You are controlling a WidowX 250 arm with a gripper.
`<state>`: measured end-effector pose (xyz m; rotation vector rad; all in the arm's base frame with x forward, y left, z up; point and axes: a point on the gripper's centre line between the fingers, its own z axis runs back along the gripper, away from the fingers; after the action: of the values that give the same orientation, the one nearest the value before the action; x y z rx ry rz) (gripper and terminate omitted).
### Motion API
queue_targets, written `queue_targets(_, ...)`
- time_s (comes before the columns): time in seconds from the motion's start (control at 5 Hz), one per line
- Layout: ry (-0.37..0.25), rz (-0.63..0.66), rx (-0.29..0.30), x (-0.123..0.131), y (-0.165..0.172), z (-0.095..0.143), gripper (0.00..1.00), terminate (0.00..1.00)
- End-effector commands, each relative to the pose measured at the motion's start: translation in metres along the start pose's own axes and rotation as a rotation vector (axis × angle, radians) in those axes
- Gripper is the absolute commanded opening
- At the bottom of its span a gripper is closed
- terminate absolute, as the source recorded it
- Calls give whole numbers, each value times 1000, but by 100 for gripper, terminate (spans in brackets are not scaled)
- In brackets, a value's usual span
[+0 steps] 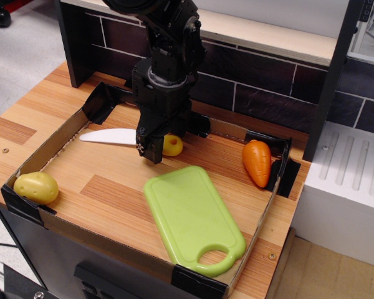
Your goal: Put knife on cutting board
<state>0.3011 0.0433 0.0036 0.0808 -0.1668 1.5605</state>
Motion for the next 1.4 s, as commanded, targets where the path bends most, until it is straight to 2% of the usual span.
queue_targets(0.0,-15,-41,-18,-1,-2,-8,0,0)
queue_targets(0.4,-9,-152,-71,-3,4,8,0,0)
queue_targets(0.6,24,-203,-113,-5,11,39,0,0)
queue_targets(0.8,86,-245,-134,-17,18,66,0,0)
queue_targets(1.0,122,-295,-112,-34,32,74,0,0)
queue_targets(1.2,116,-395,-73,-58,53,68,0,0)
